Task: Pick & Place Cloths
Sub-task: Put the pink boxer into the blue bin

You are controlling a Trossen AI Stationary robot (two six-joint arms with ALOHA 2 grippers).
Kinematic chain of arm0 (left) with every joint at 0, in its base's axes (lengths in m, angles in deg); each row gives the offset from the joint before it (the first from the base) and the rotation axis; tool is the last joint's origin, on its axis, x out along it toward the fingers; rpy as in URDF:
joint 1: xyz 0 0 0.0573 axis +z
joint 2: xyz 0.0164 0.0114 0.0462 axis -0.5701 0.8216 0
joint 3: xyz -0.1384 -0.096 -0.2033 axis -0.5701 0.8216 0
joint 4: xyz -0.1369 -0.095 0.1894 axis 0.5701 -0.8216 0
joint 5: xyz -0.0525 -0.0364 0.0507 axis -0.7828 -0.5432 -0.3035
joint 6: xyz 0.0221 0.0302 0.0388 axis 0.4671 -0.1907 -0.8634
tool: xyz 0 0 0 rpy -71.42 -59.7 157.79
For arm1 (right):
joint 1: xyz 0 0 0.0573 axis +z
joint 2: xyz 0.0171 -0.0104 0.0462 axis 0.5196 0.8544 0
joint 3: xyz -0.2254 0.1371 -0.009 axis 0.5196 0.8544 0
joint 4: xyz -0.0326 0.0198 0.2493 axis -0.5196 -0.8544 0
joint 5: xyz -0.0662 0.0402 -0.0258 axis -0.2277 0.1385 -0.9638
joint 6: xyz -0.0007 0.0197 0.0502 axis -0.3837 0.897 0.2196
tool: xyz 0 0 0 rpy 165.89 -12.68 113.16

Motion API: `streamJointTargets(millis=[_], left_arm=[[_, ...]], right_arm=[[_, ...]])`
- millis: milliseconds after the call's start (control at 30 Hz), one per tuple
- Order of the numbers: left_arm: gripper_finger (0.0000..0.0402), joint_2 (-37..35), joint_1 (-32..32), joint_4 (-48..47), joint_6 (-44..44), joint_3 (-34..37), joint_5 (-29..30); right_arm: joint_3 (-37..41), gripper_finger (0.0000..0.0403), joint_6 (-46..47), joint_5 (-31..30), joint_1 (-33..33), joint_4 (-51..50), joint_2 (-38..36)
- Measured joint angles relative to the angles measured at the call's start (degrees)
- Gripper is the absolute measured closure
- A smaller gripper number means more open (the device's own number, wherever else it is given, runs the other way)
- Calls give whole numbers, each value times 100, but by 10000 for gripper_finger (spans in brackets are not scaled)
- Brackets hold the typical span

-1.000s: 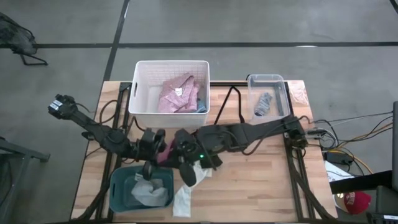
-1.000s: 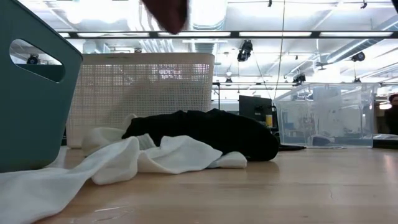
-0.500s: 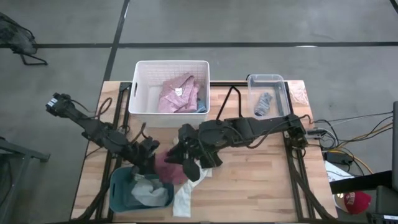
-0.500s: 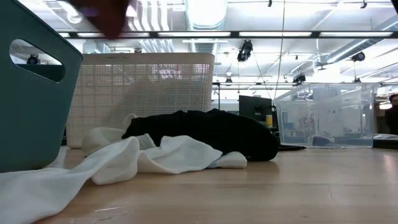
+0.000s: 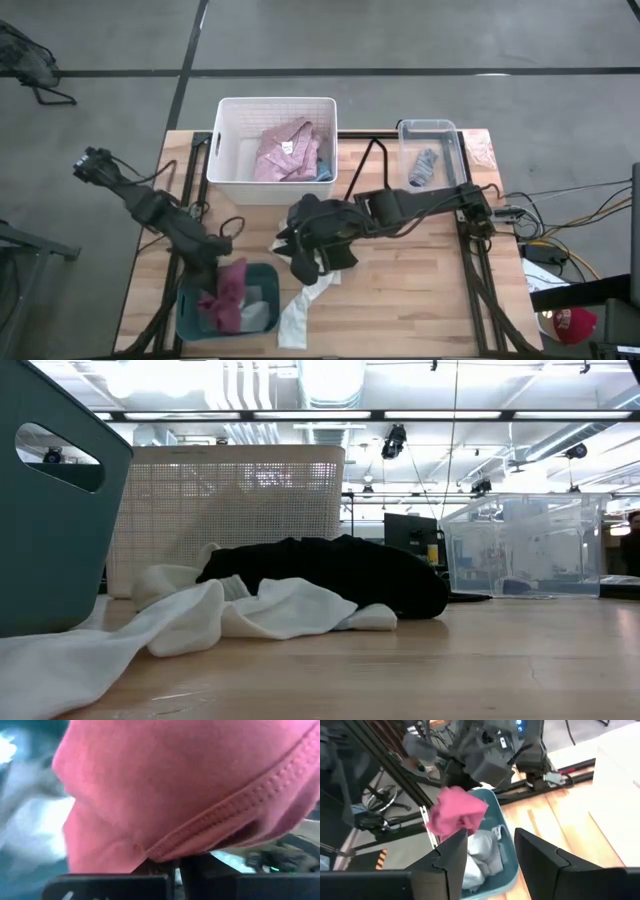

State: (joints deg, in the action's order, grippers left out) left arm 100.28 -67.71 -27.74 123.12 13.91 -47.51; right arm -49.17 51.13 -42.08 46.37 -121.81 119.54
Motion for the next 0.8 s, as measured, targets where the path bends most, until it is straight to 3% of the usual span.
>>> streamJointTargets(millis=[200,400,733,800], left_arm=[[388,617,-57,-700,-201,11,-3],[375,1455,-100,-819,-681,13,-200],[274,2052,-146,-1811,-1100,20,-323],[254,2013,-143,-1935,-1126,21,-600]], right_arm=[[391,235,78,-14,-26,3,0],[729,243,254,-14,-84,43,0],[1009,274,488,-12,-94,55,-9],[1055,276,492,-8,-94,50,-9]])
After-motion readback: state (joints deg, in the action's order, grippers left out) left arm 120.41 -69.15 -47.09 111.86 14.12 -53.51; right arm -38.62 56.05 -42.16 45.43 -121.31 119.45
